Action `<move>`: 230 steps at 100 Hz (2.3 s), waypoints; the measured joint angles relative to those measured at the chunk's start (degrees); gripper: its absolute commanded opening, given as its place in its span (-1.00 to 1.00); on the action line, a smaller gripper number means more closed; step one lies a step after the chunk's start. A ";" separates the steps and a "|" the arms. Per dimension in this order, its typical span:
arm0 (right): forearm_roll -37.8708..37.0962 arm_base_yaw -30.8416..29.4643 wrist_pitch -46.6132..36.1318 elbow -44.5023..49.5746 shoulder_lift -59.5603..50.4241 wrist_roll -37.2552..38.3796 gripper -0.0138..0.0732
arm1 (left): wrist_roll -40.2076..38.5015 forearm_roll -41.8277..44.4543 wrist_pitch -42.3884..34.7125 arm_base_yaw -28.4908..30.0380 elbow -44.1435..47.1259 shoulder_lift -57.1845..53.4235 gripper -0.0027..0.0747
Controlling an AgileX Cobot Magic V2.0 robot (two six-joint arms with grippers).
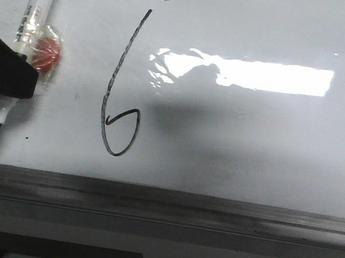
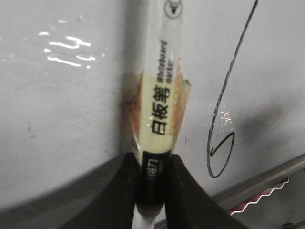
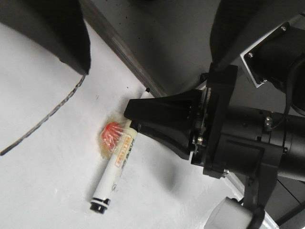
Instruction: Write number 6 on whiteboard
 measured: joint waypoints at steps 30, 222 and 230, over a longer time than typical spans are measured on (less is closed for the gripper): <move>0.00 0.00 0.47 0.00 0.00 0.00 0.39 | 0.10 -0.36 0.51 0.09 -0.21 0.10 -0.38; -9.70 0.00 -14.01 40.44 -53.95 0.00 -0.84 | 1.54 18.08 2.95 0.28 14.73 -42.77 -0.98; -9.70 -0.06 -14.01 40.44 -53.95 0.00 -0.84 | 1.54 18.08 2.95 0.28 14.73 -42.77 -0.98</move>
